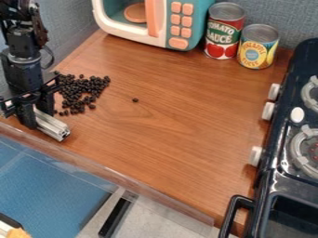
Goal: Sweep into pile
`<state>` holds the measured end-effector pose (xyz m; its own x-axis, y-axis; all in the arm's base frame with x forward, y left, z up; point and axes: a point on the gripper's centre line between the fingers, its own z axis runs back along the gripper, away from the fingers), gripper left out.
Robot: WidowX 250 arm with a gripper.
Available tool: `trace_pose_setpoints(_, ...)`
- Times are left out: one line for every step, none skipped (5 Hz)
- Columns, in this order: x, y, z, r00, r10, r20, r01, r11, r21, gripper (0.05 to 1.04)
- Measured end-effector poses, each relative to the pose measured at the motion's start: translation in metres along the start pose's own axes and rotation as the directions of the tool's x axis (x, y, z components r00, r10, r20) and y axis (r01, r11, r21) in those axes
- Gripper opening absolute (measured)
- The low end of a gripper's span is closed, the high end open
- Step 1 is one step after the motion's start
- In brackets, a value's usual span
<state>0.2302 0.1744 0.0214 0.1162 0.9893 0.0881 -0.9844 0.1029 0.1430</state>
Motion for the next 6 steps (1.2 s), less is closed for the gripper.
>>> trace_pose_setpoints(-0.004,-0.003,-0.006,1.000,-0.010,-0.003,0.010,1.000,0.014,0.423)
trace_pose_setpoints(-0.002,-0.015,-0.006,1.000,-0.014,0.023,0.014,1.000,0.000,0.423)
trace_pose_setpoints(-0.003,-0.019,-0.006,0.999,-0.017,0.032,0.016,1.000,0.007,0.423)
trace_pose_setpoints(-0.003,-0.026,-0.006,0.999,-0.024,0.044,0.023,1.000,0.014,0.420)
trace_pose_setpoints(0.001,-0.034,-0.005,0.999,-0.018,0.051,0.018,1.000,0.009,0.420)
trace_pose_setpoints(0.002,-0.041,-0.005,0.998,-0.019,0.052,0.018,1.000,0.006,0.420)
